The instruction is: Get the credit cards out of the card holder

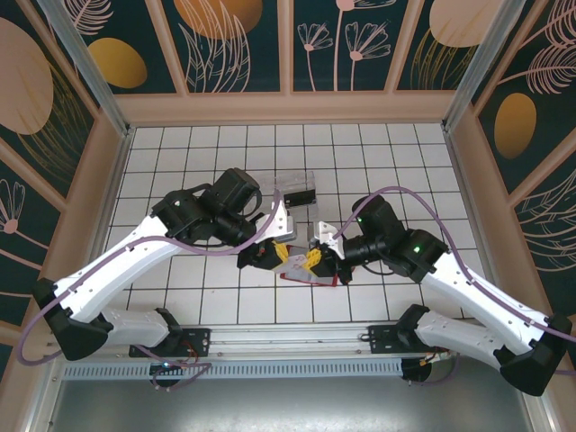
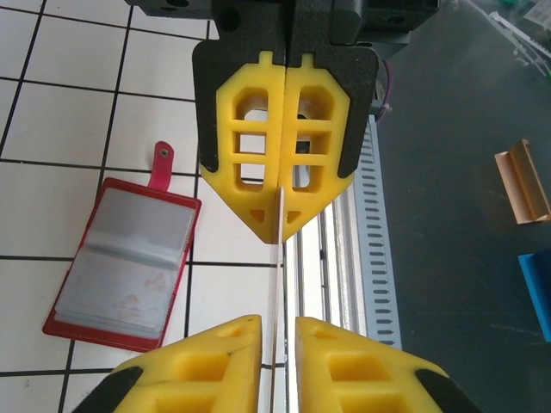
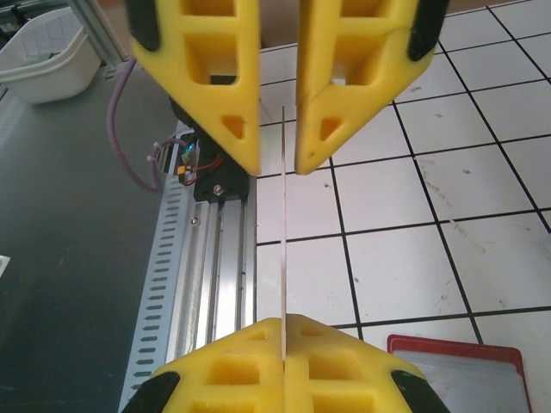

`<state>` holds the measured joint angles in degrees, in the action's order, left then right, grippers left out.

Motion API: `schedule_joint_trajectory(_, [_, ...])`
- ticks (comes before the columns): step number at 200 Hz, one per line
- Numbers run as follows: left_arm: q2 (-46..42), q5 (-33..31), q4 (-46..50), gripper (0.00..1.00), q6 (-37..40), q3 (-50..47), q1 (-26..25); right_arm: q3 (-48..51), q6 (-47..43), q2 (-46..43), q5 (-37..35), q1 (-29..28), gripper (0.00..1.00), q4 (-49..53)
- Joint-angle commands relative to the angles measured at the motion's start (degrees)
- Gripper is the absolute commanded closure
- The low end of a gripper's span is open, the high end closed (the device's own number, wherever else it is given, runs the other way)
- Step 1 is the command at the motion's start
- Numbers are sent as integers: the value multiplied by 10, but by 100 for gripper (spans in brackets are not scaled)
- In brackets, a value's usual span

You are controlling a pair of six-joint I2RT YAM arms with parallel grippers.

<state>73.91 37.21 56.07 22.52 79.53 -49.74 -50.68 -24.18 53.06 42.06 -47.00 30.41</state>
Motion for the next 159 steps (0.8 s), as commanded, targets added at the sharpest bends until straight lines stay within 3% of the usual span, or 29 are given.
schedule_joint_trajectory(1, [6, 10, 16, 81, 10, 12, -4, -20, -14, -1, 11, -4, 100, 9])
schedule_joint_trajectory(47, [14, 2, 17, 82, 9, 6, -7, -22, -17, -2, 8, -4, 100, 17])
schedule_joint_trajectory(72, [15, -12, 17, 96, 13, 6, -8, -21, -17, -2, 5, -4, 100, 21])
schedule_joint_trajectory(93, [14, -39, 15, 99, 16, 2, -8, -20, -15, -6, -10, -3, 100, 24])
schedule_joint_trajectory(107, [13, -73, 13, 100, 22, -8, -8, -17, -5, -13, -46, -3, 69, 25])
schedule_joint_trajectory(117, [15, -109, 13, 100, 26, -13, -8, -16, 0, -21, -76, -3, 59, 31])
schedule_joint_trajectory(146, [37, -261, 6, 100, 42, -23, -7, -8, -7, -48, -137, 7, 60, 55])
schedule_joint_trajectory(159, [49, -280, 12, 100, 72, -20, -7, -2, -11, -55, -150, 14, 63, 65])
